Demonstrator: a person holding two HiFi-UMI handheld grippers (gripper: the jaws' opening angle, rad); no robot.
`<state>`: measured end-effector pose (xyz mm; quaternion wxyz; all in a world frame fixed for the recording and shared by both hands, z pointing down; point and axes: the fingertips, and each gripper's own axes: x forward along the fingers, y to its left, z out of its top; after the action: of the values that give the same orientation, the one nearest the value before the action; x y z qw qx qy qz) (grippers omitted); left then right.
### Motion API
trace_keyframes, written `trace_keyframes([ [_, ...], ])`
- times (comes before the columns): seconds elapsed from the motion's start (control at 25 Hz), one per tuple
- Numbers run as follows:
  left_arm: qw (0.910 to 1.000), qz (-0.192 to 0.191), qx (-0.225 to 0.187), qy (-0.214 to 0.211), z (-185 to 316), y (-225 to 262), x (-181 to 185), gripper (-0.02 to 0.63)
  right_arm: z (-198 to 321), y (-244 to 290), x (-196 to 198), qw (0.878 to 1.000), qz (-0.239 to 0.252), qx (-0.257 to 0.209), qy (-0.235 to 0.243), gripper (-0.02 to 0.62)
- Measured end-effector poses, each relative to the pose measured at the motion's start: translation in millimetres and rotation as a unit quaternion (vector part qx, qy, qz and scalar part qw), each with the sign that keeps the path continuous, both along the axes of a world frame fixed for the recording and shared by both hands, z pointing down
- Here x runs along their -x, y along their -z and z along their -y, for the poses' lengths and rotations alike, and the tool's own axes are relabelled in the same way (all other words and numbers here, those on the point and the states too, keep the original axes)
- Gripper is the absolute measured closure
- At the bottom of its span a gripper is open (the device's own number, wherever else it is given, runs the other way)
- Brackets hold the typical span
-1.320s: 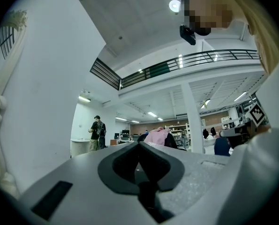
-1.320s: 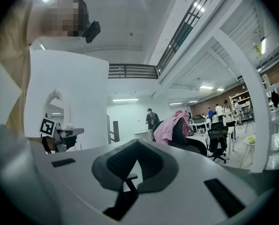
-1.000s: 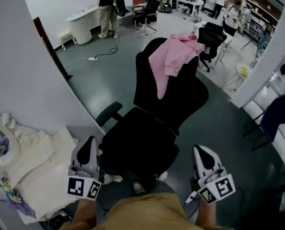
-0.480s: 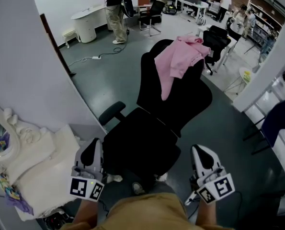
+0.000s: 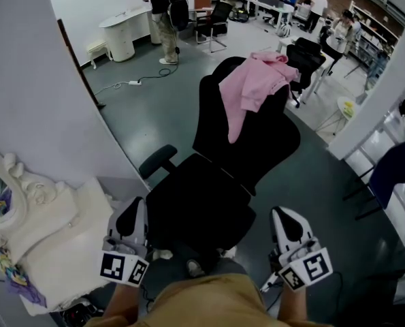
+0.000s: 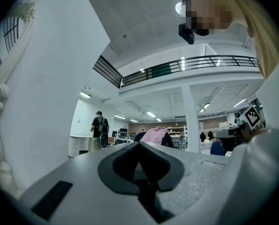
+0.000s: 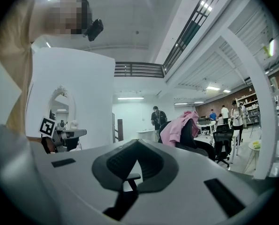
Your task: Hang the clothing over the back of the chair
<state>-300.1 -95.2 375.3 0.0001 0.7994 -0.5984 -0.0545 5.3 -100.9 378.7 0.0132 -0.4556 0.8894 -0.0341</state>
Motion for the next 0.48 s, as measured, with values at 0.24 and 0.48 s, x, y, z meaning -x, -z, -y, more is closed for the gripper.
trace_keyframes([
  [0.24, 1.0, -0.004, 0.003, 0.0, 0.8, -2.7, -0.1, 0.601, 0.4, -0.8, 1.9, 1.0, 0.0, 0.001, 0.001, 0.591],
  [0.48, 1.0, -0.004, 0.004, 0.001, 1.7, -4.1, 3.0, 0.601, 2.9, -0.8, 5.4, 1.0, 0.002, -0.001, 0.003, 0.591],
])
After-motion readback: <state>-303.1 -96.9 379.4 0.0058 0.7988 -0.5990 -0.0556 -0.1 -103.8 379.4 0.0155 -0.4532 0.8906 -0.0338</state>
